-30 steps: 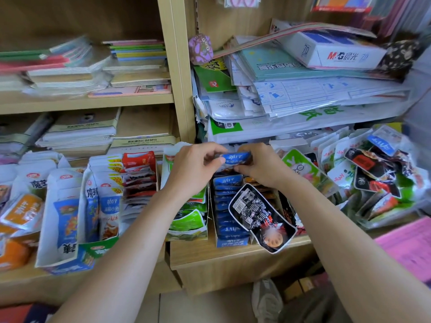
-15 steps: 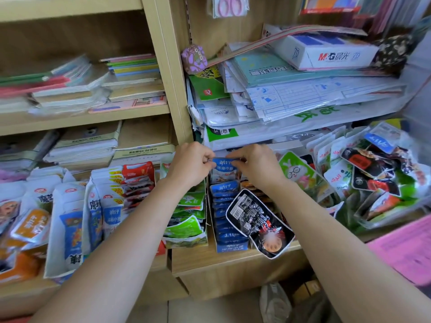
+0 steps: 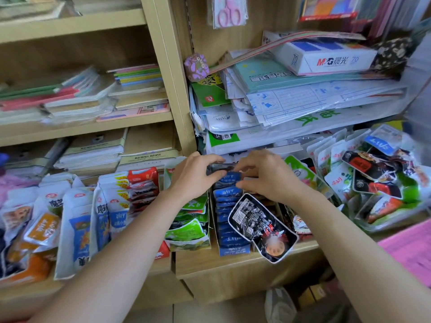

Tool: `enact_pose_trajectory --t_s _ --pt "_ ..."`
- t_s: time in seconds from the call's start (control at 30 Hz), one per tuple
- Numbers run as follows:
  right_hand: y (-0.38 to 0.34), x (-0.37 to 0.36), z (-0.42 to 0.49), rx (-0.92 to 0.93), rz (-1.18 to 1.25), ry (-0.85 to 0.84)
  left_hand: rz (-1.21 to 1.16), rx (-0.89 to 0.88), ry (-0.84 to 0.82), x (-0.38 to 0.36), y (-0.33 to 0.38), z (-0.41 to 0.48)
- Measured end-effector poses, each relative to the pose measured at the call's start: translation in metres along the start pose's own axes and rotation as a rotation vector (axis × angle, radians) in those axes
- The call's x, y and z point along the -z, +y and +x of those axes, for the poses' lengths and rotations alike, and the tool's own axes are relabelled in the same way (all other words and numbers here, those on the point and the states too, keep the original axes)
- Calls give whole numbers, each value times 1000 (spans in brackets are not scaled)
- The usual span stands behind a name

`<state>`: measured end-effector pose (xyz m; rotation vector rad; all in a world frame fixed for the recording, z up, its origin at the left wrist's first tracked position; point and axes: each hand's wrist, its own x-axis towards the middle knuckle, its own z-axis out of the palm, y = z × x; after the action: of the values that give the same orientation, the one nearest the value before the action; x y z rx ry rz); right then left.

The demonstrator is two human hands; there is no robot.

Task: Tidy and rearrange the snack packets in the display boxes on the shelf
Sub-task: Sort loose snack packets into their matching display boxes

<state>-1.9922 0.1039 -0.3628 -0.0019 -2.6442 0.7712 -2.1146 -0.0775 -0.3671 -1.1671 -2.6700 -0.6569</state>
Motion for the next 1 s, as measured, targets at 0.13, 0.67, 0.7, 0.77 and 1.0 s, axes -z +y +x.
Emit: enact_pose_trajectory --t_s 0.13,0.67,0.7,0.77,1.0 --pt "1 -8 -14 12 -242 -213 -35 -143 95 -3 3 1" --pt "13 -11 -18 -20 -298 -196 -30 -29 -96 2 10 7" --pt "14 -10 -18 -18 -281 -186 -87 -29 -79 6 9 7" --pt "18 -9 -18 2 -248 -151 -129 -33 -37 13 8 10" --pt "25 -7 -20 -5 -259 -112 146 -79 -86 9 16 28"
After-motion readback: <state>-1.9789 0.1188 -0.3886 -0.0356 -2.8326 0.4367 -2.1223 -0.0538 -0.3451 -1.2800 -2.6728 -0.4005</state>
